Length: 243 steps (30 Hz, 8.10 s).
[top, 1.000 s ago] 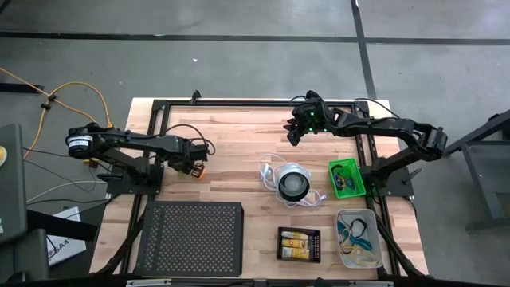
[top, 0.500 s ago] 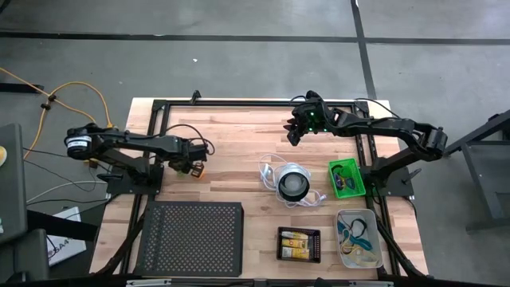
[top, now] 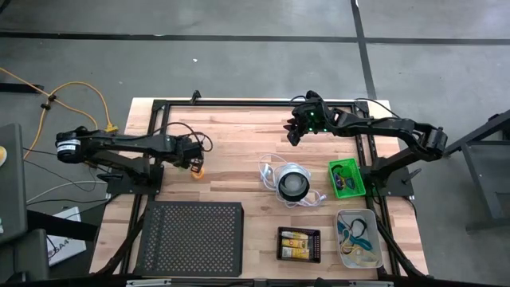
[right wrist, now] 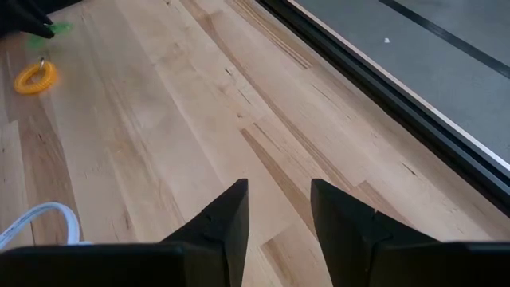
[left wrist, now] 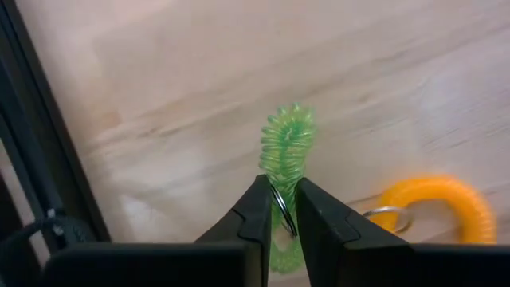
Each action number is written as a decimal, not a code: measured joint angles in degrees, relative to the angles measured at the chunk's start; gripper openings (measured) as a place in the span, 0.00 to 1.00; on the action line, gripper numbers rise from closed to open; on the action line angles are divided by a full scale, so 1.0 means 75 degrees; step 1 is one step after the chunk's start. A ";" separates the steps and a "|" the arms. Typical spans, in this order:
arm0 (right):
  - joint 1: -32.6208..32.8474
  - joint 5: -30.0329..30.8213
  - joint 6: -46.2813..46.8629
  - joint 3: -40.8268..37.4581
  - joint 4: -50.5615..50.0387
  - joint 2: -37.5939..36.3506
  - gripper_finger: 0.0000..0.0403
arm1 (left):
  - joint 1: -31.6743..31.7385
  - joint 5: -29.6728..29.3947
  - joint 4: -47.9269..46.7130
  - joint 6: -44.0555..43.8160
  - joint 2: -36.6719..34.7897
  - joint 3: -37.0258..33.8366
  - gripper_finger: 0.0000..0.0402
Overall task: Pick & Place Office Desk Supplies
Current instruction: Put the green spring keychain into the green bin
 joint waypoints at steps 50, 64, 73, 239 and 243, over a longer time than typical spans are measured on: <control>-0.0002 0.0001 0.0000 0.0000 0.0000 -0.0001 0.31 | 0.0222 0.1481 1.6214 0.5732 0.4859 0.0361 0.09; -0.0003 0.0000 0.0000 0.0000 0.0037 -0.0001 0.31 | 0.0262 0.0421 1.6514 0.6089 0.4859 0.0388 0.09; 0.0058 0.0003 0.1080 0.0000 0.0841 -0.0001 0.31 | 0.0415 -0.0087 1.6602 0.6286 0.4859 0.0420 0.09; 0.3165 -0.0172 0.6432 0.0003 -1.0233 -0.3332 0.02 | 0.0224 0.0184 1.7050 0.7152 0.4859 0.1539 0.21; 0.3164 -0.0172 0.6429 0.0003 -1.0289 -0.3336 0.03 | 0.0224 0.0184 1.7047 0.7152 0.4859 0.1539 0.21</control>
